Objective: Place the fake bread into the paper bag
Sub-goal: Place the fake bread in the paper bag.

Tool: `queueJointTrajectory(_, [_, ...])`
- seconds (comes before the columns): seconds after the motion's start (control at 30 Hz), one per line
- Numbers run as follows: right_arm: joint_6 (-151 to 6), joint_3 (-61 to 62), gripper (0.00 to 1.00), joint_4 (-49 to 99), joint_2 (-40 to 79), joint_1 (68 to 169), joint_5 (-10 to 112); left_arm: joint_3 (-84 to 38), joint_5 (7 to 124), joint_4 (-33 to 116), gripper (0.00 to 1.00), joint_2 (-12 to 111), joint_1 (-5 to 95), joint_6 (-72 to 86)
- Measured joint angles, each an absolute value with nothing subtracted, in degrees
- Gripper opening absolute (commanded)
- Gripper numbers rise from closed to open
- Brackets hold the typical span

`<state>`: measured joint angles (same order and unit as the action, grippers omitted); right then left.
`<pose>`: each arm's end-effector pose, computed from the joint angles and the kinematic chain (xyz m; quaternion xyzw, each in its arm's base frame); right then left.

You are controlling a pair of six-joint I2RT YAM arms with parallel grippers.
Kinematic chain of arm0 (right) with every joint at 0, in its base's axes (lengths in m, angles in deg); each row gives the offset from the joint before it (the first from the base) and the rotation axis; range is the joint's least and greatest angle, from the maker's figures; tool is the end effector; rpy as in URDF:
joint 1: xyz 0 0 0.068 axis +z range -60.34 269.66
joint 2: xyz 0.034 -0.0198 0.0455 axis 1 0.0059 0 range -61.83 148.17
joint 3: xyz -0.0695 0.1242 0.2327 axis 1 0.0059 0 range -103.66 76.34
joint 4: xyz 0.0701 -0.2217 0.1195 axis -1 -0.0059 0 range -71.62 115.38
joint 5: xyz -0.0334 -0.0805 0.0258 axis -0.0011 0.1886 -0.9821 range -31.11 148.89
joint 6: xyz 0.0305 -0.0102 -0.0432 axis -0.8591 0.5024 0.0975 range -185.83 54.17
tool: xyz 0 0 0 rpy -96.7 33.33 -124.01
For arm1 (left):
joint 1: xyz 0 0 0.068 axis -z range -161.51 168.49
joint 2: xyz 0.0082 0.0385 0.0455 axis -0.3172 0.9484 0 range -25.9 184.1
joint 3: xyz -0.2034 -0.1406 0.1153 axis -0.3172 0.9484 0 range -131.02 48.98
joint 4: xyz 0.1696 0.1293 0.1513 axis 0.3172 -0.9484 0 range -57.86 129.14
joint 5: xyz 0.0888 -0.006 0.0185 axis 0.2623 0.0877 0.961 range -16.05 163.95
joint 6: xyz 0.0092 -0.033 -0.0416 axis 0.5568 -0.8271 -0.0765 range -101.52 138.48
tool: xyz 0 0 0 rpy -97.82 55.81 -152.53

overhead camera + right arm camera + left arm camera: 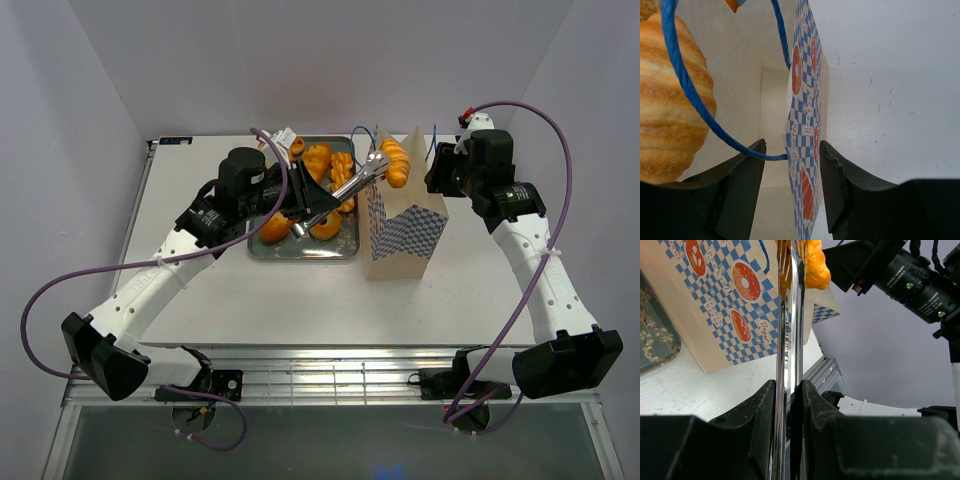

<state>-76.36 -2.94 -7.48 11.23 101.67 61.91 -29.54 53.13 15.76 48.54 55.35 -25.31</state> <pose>0.2723 0.0561 0.4032 0.0029 0.8508 0.0806 0.5192 0.2249 -0.1843 0.4098 0.0558 0.8070 -0.4806 0.3385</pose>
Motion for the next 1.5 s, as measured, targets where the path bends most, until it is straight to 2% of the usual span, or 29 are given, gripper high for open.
queueJointTrajectory(0.07, [-76.4,-2.9,0.53,-7.5,11.2,101.7,61.9,-29.5,53.1,15.8,0.17,48.9,55.4,-25.3])
queueJointTrajectory(0.17, [-76.4,-2.9,0.53,-7.5,11.2,101.7,62.0,-29.5,53.1,15.8,0.32,49.3,55.4,-25.3])
queueJointTrajectory(0.2, [-76.4,-2.9,0.53,-7.5,11.2,101.7,62.0,-29.5,53.1,15.9,0.41,49.4,55.4,-25.3])
queueJointTrajectory(0.37, [-76.3,-2.9,0.52,-7.5,11.2,101.7,62.0,-29.5,53.3,16.1,0.51,49.8,55.4,-25.2])
queueJointTrajectory(0.53, [-76.3,-2.9,0.52,-7.5,11.2,101.7,62.0,-29.5,53.8,17.1,0.51,49.8,55.4,-25.1])
queueJointTrajectory(0.67, [-76.2,-2.9,0.52,-7.5,11.2,101.7,62.0,-29.5,53.9,17.3,0.44,49.8,55.4,-25.0])
queueJointTrajectory(0.83, [-76.1,-2.9,0.52,-7.5,11.2,101.7,62.0,-29.9,55.1,17.0,0.42,48.9,55.4,-24.0])
queueJointTrajectory(1.13, [-75.9,-2.9,0.52,-7.5,11.2,101.7,62.4,-29.0,66.0,11.1,0.42,33.0,55.4,-19.2])
queueJointTrajectory(1.33, [-75.9,-2.9,0.52,-7.5,11.2,101.7,62.4,-22.0,70.6,8.7,0.44,22.3,55.4,-18.6])
queueJointTrajectory(1.5, [-75.9,-2.9,0.52,-7.5,11.2,101.7,62.6,-10.9,71.9,6.7,0.46,21.1,55.4,-20.3])
